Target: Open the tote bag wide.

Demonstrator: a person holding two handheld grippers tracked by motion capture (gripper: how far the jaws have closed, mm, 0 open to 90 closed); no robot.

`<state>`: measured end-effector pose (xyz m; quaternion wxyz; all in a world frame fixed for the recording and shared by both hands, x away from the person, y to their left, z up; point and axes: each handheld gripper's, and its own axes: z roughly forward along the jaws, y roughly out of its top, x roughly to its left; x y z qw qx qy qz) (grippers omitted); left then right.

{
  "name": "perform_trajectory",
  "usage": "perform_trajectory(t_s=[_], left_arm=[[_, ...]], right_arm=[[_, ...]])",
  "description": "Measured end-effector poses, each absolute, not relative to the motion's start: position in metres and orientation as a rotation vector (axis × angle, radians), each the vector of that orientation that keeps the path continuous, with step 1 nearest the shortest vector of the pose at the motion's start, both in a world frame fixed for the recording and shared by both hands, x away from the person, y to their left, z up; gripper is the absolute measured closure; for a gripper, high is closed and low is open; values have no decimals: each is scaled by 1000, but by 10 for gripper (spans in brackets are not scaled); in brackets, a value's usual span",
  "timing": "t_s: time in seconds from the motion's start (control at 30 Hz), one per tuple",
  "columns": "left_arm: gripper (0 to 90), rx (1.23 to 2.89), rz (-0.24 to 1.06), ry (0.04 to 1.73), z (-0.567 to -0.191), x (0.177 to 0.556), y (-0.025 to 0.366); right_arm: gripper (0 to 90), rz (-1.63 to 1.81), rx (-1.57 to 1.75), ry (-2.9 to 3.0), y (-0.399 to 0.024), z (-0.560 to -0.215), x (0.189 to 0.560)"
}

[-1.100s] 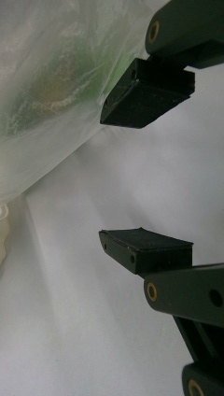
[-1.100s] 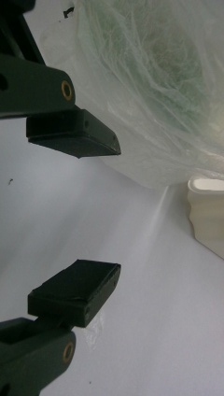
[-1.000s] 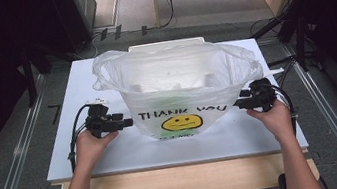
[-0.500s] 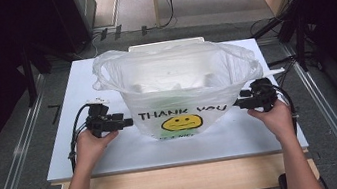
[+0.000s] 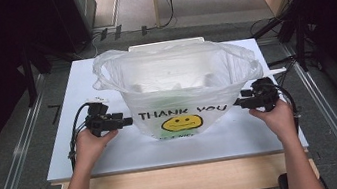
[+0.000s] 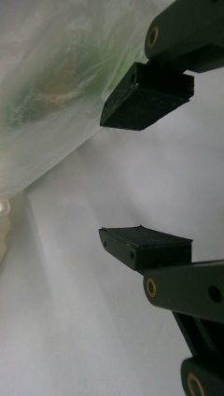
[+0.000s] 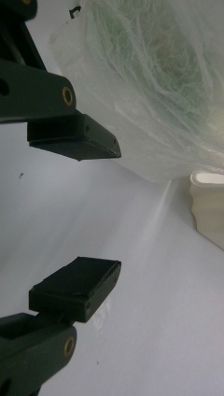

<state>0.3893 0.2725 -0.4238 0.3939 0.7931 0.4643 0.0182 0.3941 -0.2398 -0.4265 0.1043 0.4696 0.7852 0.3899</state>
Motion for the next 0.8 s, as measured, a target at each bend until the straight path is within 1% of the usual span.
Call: perform_trajectory(t_s=[0.07,0.1,0.27,0.33,0.37,0.47,0.53,0.57,0.63,0.8], left_arm=[[415,2011,40,1176,-418,393,273],[418,2035,61,1175,-413,397,273],[424,2026,60,1173,-401,405,277],[429,2006,33,1174,-396,408,280],[436,2023,52,1178,-389,411,283],[441,2044,70,1177,-381,415,286],[447,2025,64,1172,-373,418,289],[448,2017,62,1185,-365,421,292],[450,2017,72,1184,-361,422,293],[464,2042,89,1147,-342,429,297]], right_arm=[[423,1162,1388,2304,-242,-420,394],[433,1173,1389,2300,-244,-413,395],[446,1168,1355,2299,-250,-400,399],[449,1166,1362,2294,-256,-392,402],[456,1163,1378,2285,-262,-385,405],[468,1190,1386,2280,-269,-377,408],[480,1188,1390,2279,-276,-365,412],[481,1193,1391,2276,-278,-360,414],[485,1202,1384,2274,-279,-355,415],[497,1190,1348,2290,-280,-334,424]])
